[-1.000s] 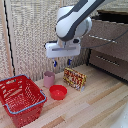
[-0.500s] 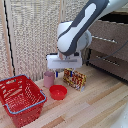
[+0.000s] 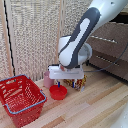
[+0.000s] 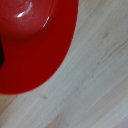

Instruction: Move your gripper in the direction of the red bowl and clutch it softly. Cautiously raise the red bowl up from the surface. Hover the red bowl above the basket and gently bring it down inside. Let go of the gripper's grasp when the red bowl is within the basket.

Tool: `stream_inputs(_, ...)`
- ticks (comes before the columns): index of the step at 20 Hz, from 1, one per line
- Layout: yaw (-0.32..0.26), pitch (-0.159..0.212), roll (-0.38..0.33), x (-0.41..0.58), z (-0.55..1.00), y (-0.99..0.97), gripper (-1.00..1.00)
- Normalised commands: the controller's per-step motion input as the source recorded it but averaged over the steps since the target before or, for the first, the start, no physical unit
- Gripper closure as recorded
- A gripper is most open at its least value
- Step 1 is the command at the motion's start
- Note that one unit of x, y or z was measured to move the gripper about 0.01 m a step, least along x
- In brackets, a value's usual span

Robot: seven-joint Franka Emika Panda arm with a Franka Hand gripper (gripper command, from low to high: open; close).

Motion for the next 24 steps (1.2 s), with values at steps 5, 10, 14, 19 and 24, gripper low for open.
stream_inputs(5, -0.002, -0.039, -0.006, -0.008, -0.42, 0.00, -1.00)
stream_inputs(10, 0.000, -0.007, -0.003, 0.000, -0.11, 0.01, 1.00)
stream_inputs(14, -0.006, 0.000, -0.005, 0.000, -0.03, 0.00, 1.00)
stream_inputs(19, -0.045, -0.037, 0.000, 0.013, 0.01, 0.00, 1.00)
stream_inputs(24, -0.051, -0.053, 0.006, 0.084, 0.22, -0.10, 1.00)
